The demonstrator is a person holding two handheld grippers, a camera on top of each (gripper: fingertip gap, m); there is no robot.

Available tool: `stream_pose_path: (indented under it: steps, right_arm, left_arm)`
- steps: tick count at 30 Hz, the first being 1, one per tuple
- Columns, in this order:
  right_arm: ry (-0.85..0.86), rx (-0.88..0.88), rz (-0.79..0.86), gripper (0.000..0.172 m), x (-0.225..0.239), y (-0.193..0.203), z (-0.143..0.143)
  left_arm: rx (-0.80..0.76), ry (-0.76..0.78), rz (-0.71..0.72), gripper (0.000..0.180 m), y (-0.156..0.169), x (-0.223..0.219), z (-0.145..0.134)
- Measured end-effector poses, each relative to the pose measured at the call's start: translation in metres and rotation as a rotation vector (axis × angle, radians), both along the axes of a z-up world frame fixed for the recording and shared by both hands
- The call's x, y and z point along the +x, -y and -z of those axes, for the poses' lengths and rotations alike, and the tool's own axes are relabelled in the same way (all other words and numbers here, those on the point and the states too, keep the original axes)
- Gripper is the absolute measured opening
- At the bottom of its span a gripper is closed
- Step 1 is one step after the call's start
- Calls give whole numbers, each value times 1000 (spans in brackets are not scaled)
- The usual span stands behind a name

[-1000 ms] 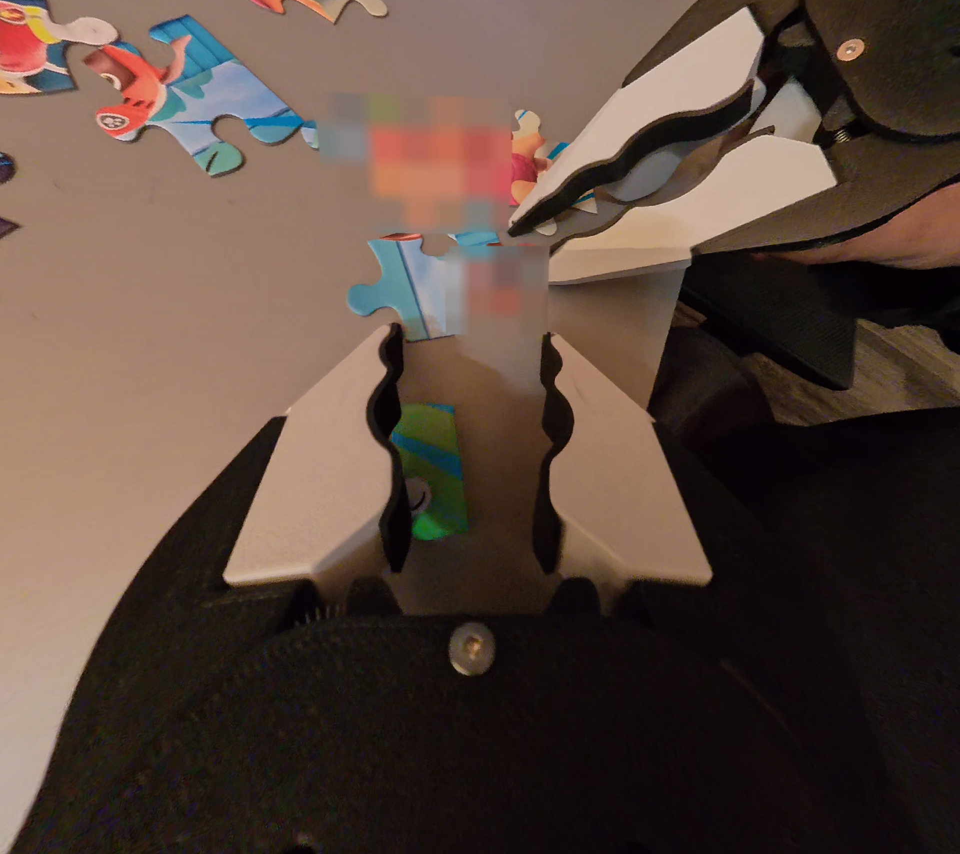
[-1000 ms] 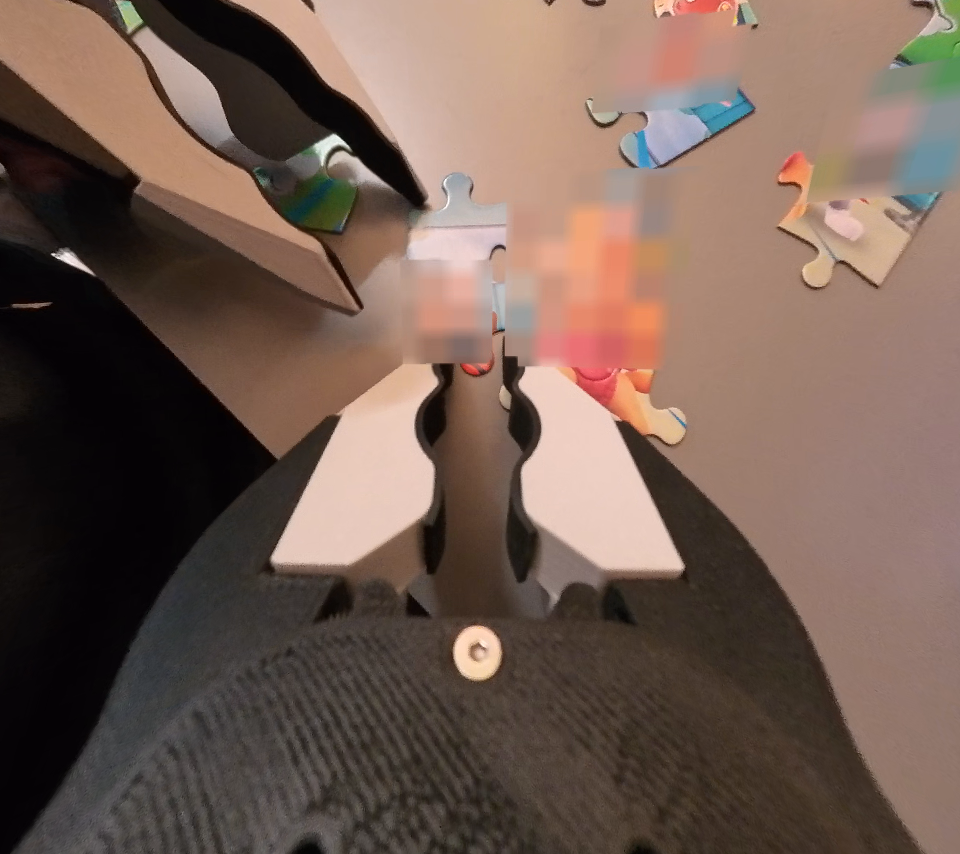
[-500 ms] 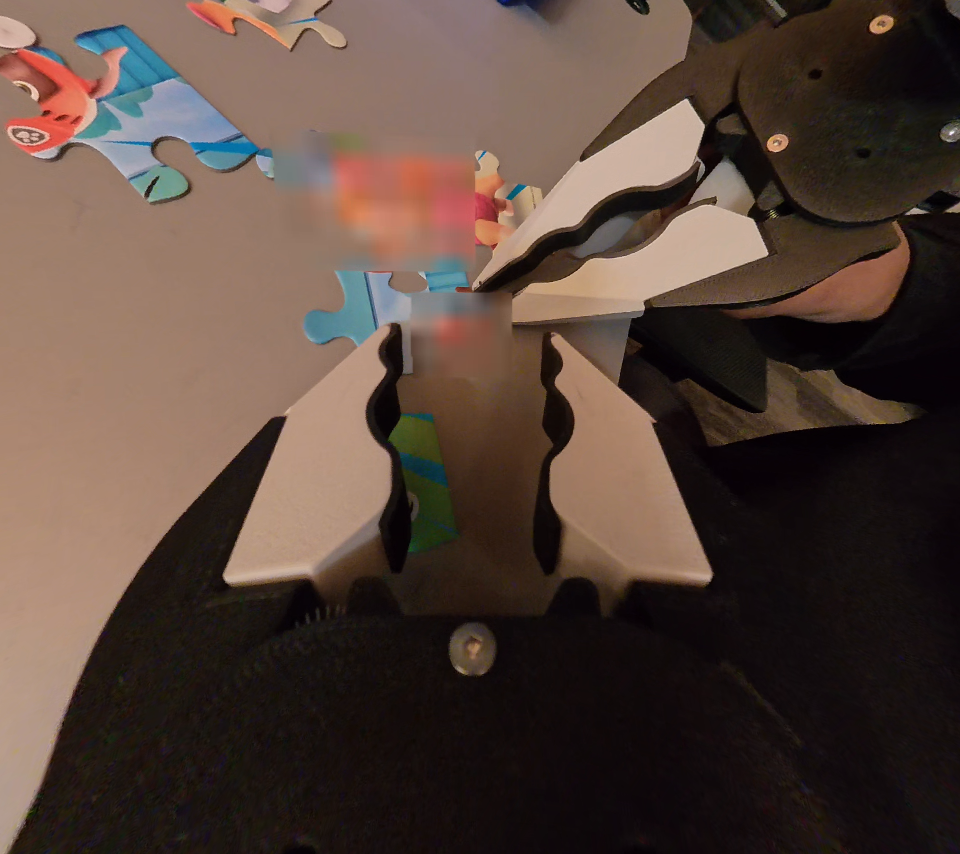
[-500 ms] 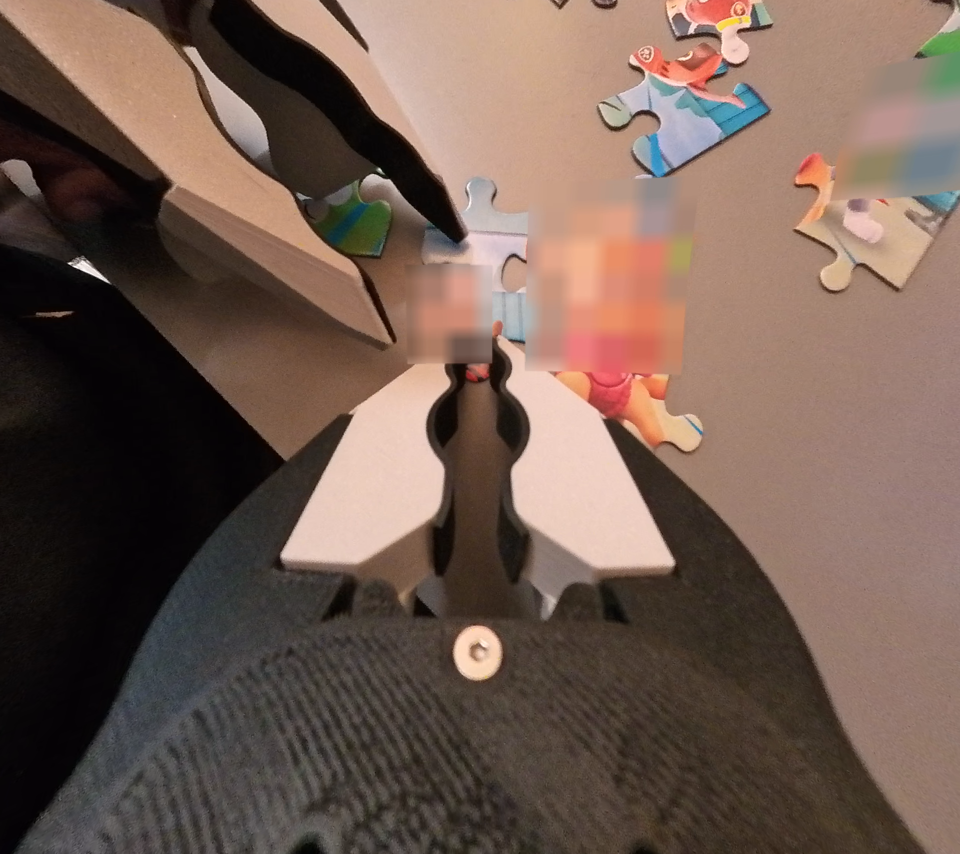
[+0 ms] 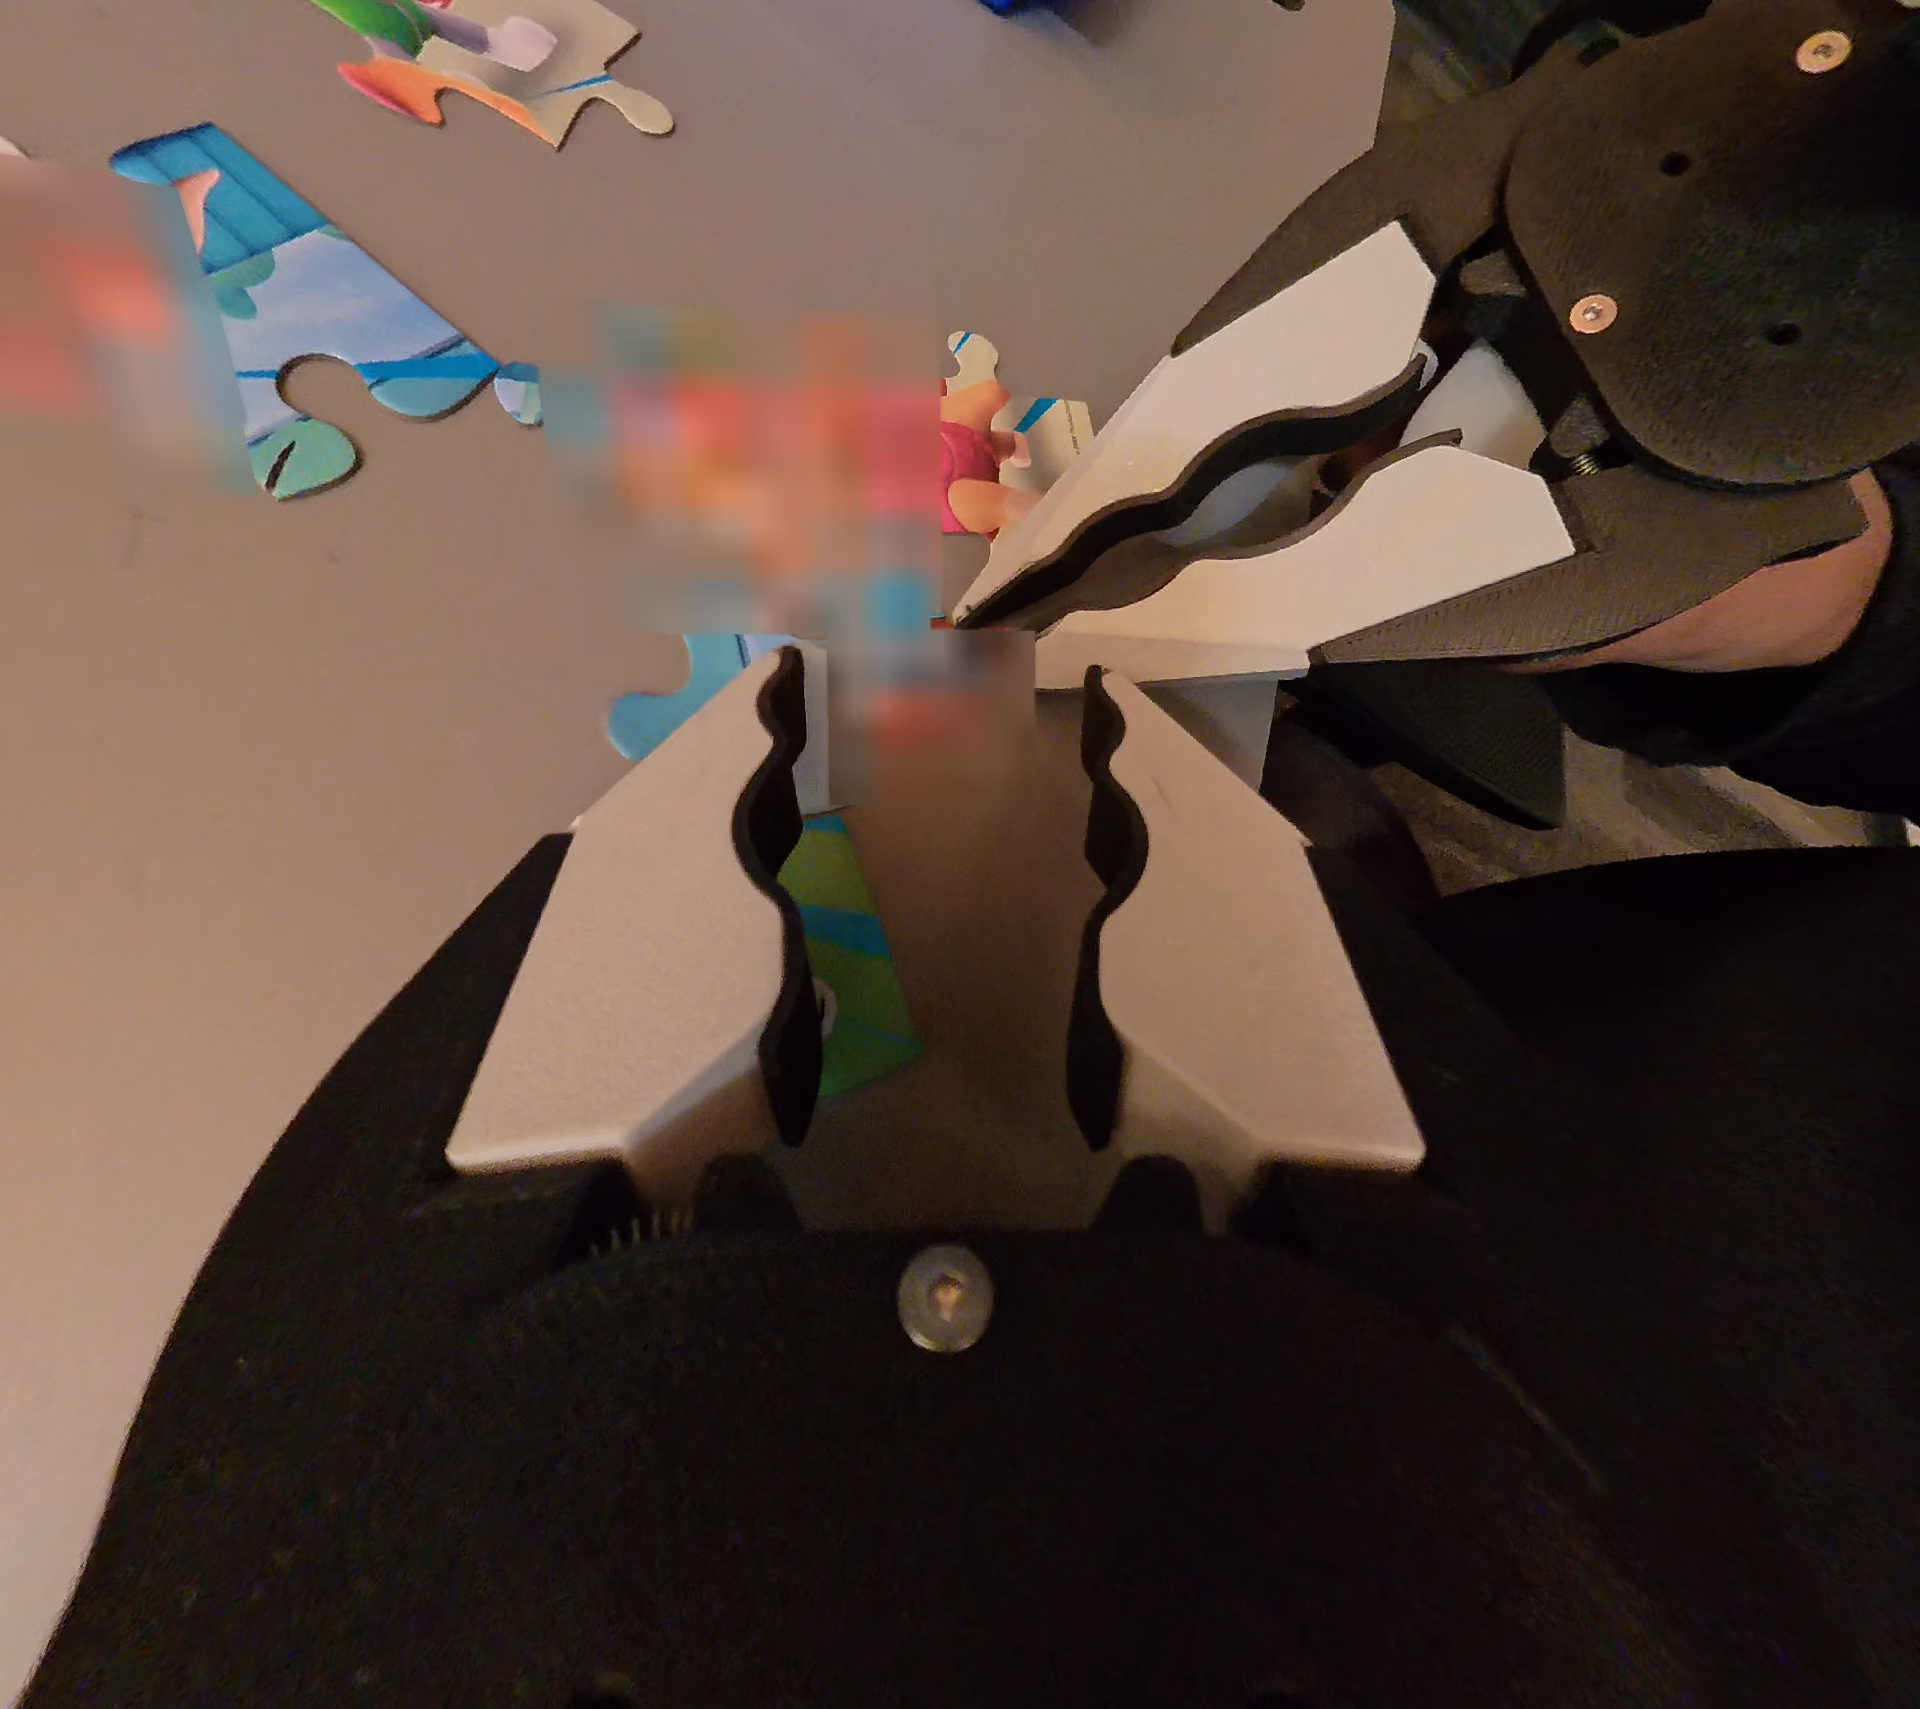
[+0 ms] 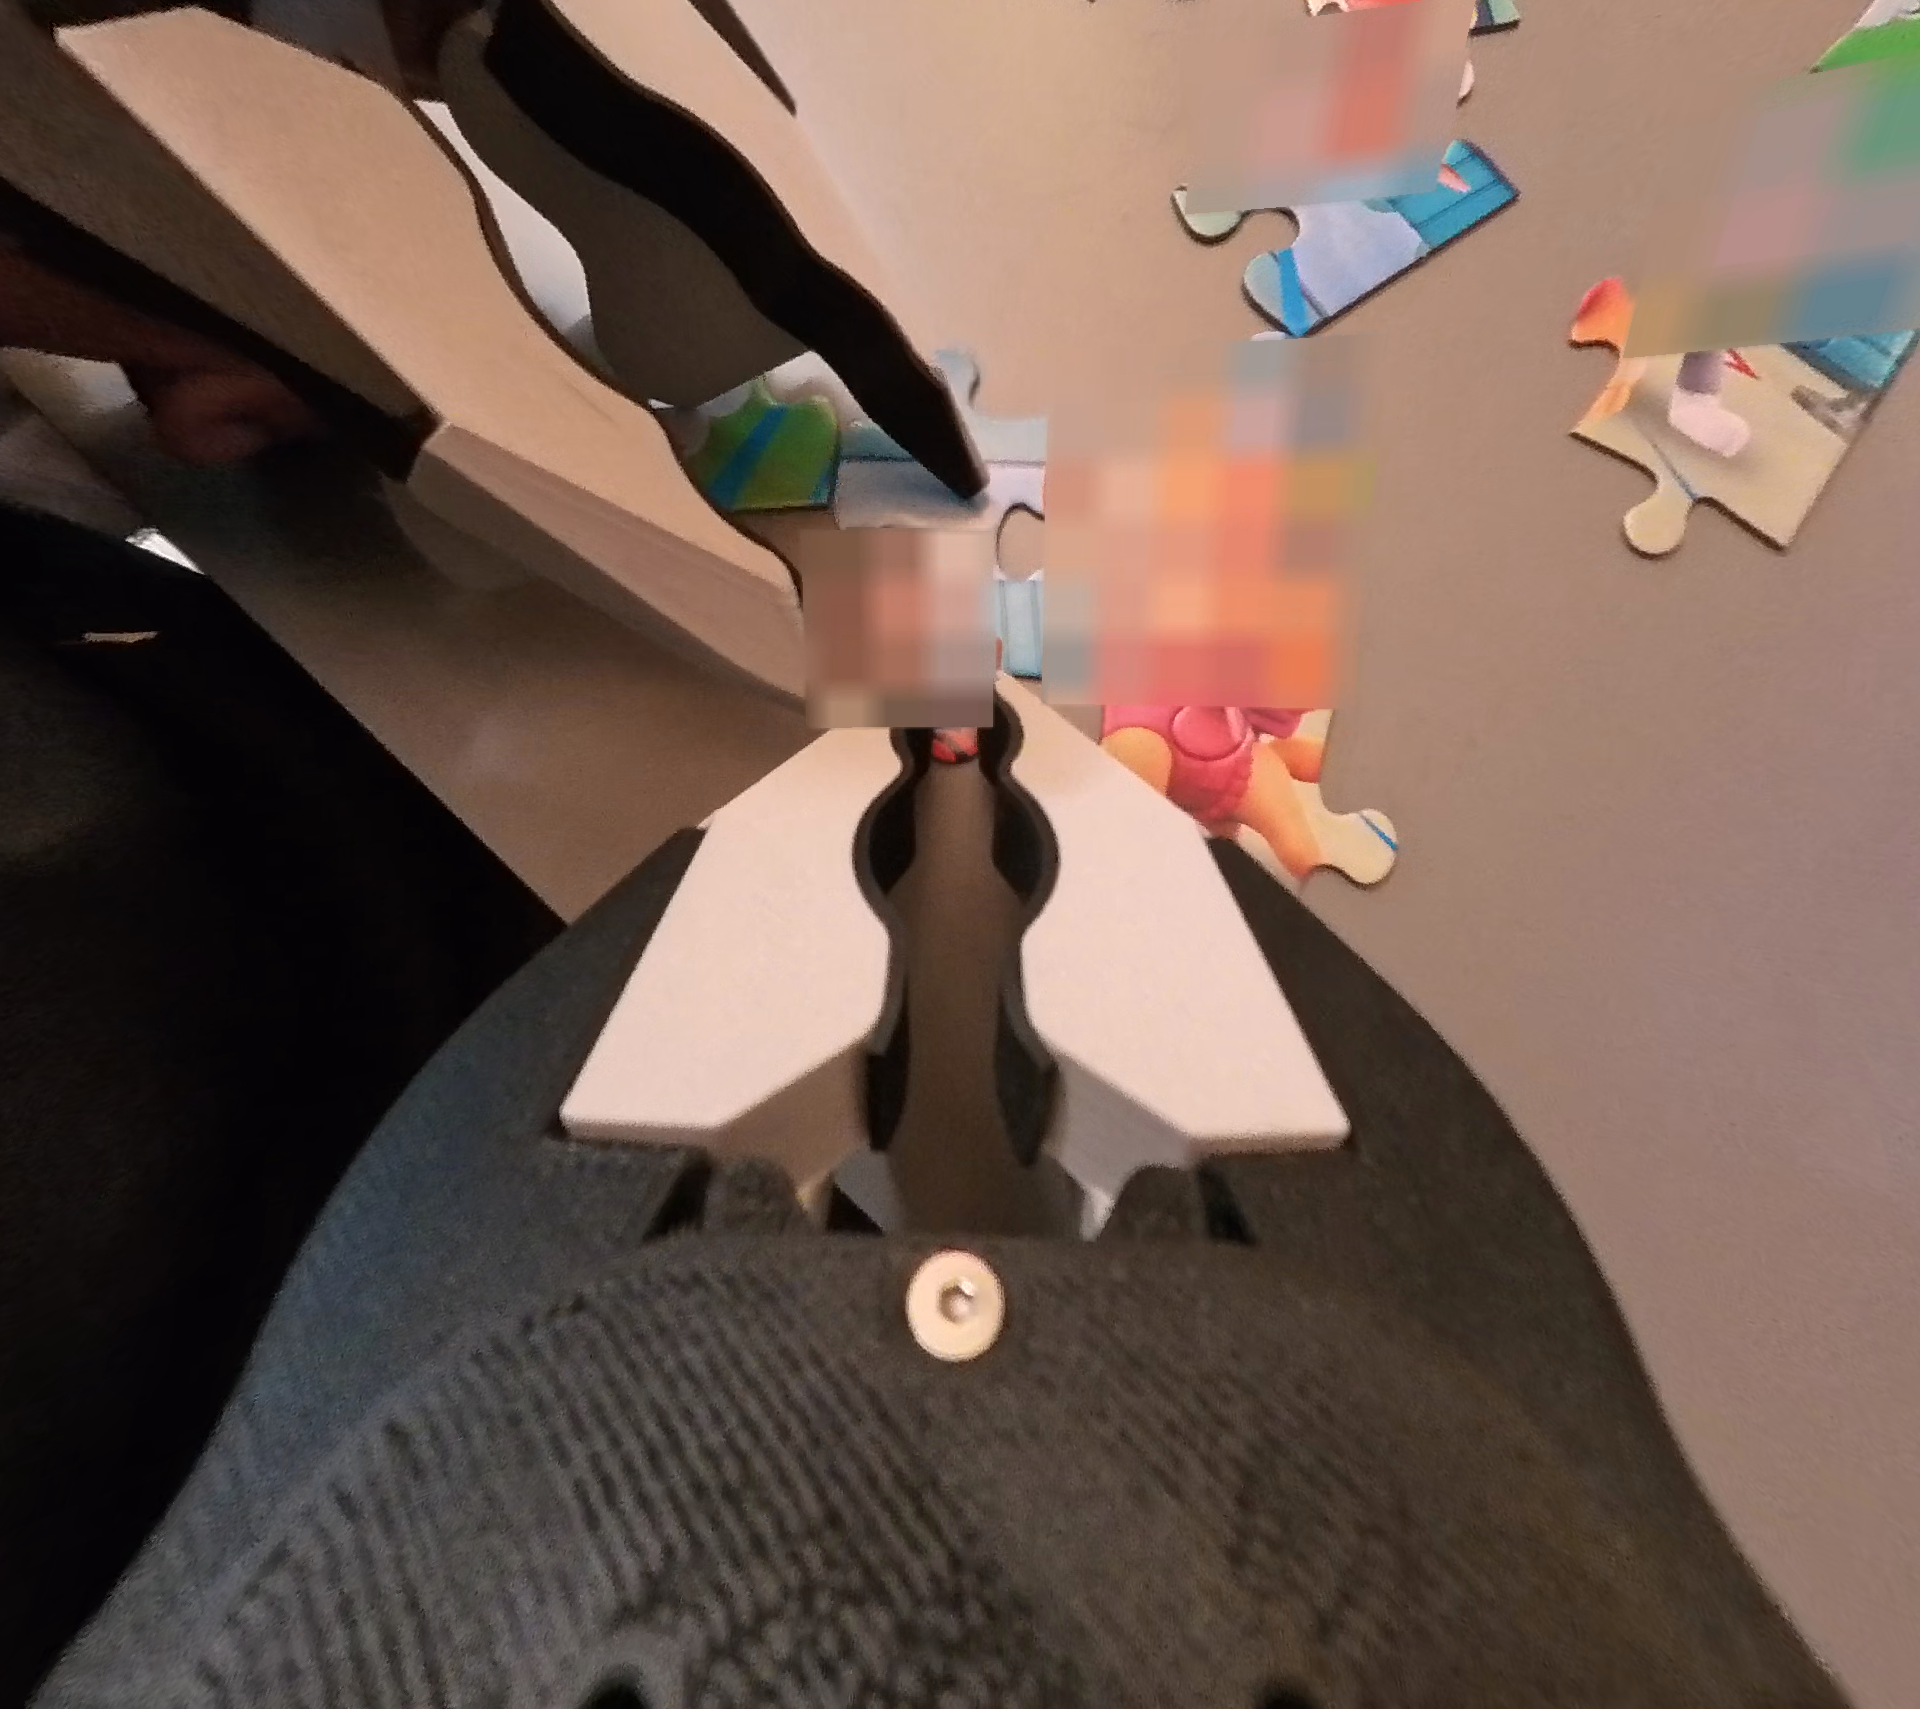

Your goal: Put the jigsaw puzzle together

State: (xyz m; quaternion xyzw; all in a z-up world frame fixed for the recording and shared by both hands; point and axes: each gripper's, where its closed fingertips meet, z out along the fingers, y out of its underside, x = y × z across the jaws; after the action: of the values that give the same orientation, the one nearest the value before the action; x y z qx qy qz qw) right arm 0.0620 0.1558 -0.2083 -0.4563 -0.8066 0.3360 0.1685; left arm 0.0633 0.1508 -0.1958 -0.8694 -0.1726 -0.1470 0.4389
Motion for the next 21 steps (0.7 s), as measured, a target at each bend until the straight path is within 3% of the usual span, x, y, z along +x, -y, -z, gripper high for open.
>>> stream_pose_path:
  steps: [8, 13, 21]
  right_arm:
    - [-9, 7, 25, 6, -3, -4, 0]
    - [-75, 23, 8, 13, -7, -7, -10]
    - [-115, -24, 86, 34, -41, -42, -13]
  left_arm:
    - [11, 5, 7, 52, -4, -4, -2]
    - [27, -6, -31, 52, 11, -6, -10]
    - [-133, -268, -167, 69, 29, -25, 5]
